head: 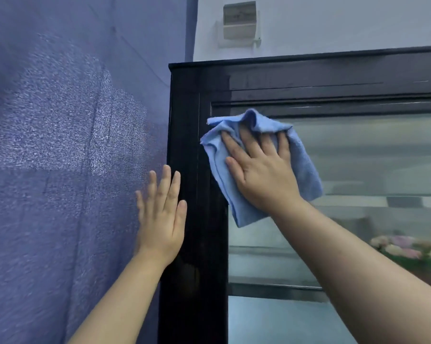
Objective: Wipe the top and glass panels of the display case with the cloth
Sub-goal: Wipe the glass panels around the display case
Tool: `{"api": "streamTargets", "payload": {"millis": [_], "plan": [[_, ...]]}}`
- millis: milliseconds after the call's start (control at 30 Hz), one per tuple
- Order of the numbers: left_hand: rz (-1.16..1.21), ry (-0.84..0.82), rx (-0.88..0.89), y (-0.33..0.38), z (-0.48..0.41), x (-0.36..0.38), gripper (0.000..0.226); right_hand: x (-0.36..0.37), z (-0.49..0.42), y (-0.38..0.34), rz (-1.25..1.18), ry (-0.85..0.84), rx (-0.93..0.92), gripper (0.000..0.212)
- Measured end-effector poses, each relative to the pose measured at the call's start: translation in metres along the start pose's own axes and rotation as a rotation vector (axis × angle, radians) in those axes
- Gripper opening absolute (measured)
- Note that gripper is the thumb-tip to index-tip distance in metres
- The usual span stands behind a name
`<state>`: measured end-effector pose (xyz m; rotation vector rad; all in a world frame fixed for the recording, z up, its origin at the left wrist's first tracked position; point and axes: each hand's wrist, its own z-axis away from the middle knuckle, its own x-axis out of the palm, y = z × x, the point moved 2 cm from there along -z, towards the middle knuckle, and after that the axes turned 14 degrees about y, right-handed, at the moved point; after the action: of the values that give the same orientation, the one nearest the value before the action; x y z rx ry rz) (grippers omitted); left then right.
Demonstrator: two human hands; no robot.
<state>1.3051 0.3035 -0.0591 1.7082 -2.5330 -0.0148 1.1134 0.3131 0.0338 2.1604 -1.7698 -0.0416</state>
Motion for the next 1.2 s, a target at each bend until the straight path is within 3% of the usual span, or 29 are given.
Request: {"api": "streamTargets", "payload": {"millis": [167, 467, 600, 767, 867, 967, 1000, 1100, 1133, 1200], "plan": [[-0.116, -0.025, 0.057, -0.017, 0.035, -0.011, 0.055, 0.017, -0.033, -0.03, -0.005, -0.058, 0.161, 0.057], [-0.138, -0.104, 0.004, -0.009, 0.113, -0.013, 0.054, -0.028, 0.139, -0.081, 0.029, -0.174, 0.121, 0.054], [-0.112, -0.109, 0.056, -0.015, 0.115, -0.013, 0.054, -0.028, 0.133, -0.062, 0.031, -0.164, 0.06, 0.052], [-0.125, -0.103, 0.017, -0.021, 0.141, -0.018, 0.054, -0.02, 0.121, -0.083, 0.039, -0.088, 0.329, 0.056], [-0.113, -0.116, -0.004, -0.022, 0.164, -0.02, 0.053, -0.044, 0.212, -0.103, 0.012, -0.143, 0.16, 0.054], [-0.11, -0.143, -0.021, -0.02, 0.178, -0.022, 0.053, -0.072, 0.276, -0.067, 0.039, -0.265, 0.001, 0.047], [-0.116, -0.145, -0.018, -0.018, 0.181, -0.023, 0.054, -0.073, 0.275, -0.049, 0.076, -0.259, 0.038, 0.048], [-0.136, -0.166, 0.059, -0.01, 0.186, -0.025, 0.053, -0.065, 0.232, -0.019, 0.218, -0.175, 0.394, 0.059], [-0.146, -0.172, 0.094, -0.009, 0.187, -0.024, 0.053, -0.062, 0.223, -0.026, 0.234, -0.147, 0.433, 0.061], [-0.169, -0.176, 0.117, -0.012, 0.189, -0.023, 0.053, -0.059, 0.23, -0.057, 0.165, -0.115, 0.3, 0.058]]}}
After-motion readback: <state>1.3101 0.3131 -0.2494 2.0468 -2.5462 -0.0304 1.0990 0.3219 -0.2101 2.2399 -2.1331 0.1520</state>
